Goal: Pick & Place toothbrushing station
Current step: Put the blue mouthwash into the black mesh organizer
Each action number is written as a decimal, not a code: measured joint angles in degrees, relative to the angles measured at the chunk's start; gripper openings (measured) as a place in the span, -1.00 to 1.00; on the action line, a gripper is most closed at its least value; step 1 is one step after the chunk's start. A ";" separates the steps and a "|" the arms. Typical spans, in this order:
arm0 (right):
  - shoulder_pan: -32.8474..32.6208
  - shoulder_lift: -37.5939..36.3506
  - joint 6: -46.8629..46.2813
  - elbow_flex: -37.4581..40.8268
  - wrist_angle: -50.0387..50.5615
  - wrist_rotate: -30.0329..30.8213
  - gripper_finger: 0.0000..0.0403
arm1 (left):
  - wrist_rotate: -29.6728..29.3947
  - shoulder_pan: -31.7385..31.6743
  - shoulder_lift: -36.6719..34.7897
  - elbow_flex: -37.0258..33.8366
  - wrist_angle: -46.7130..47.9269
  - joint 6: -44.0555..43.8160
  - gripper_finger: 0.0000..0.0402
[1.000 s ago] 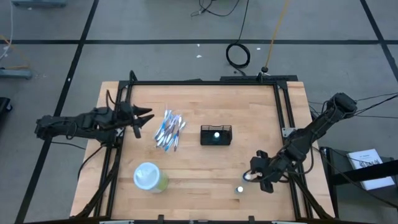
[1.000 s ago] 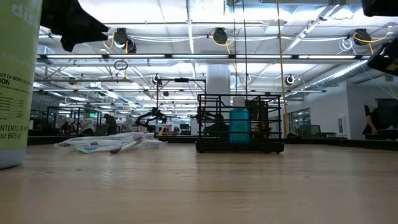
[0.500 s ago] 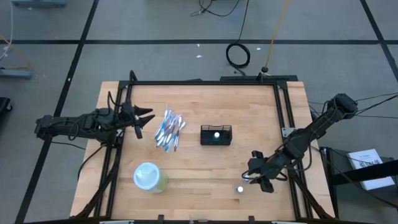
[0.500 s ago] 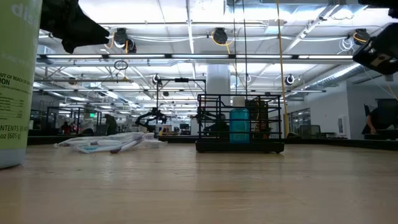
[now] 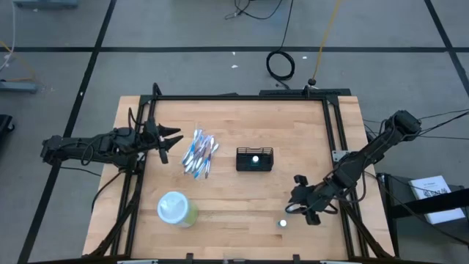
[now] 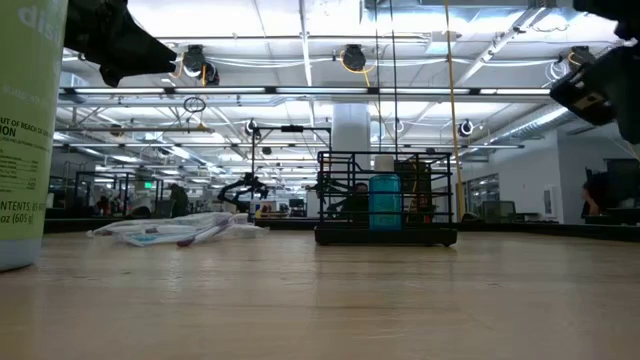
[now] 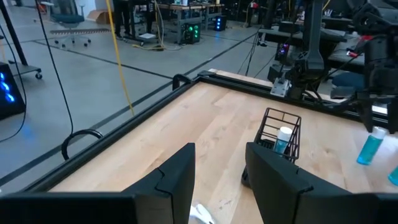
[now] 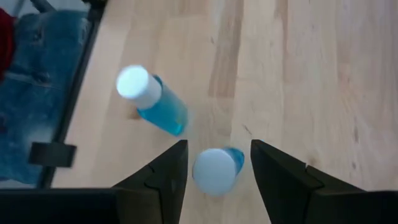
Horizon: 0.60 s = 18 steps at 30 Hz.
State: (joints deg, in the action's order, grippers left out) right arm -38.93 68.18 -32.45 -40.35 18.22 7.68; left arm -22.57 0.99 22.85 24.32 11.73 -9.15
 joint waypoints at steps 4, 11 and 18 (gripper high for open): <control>-0.01 0.00 -1.02 1.78 -0.09 0.00 -0.18 | 0.00 0.00 0.00 0.00 0.00 0.00 -0.26; -0.01 0.00 -1.22 3.32 -0.92 -0.19 -0.18 | 0.00 0.00 0.00 0.00 0.00 -0.02 -0.26; -0.01 0.00 -1.23 3.32 -3.00 -0.21 -0.18 | 0.00 0.00 0.00 0.00 0.00 -0.02 -0.26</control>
State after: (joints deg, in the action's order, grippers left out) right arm -38.94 68.18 -33.68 -37.04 15.23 7.46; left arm -22.57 0.99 22.85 24.32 11.73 -9.17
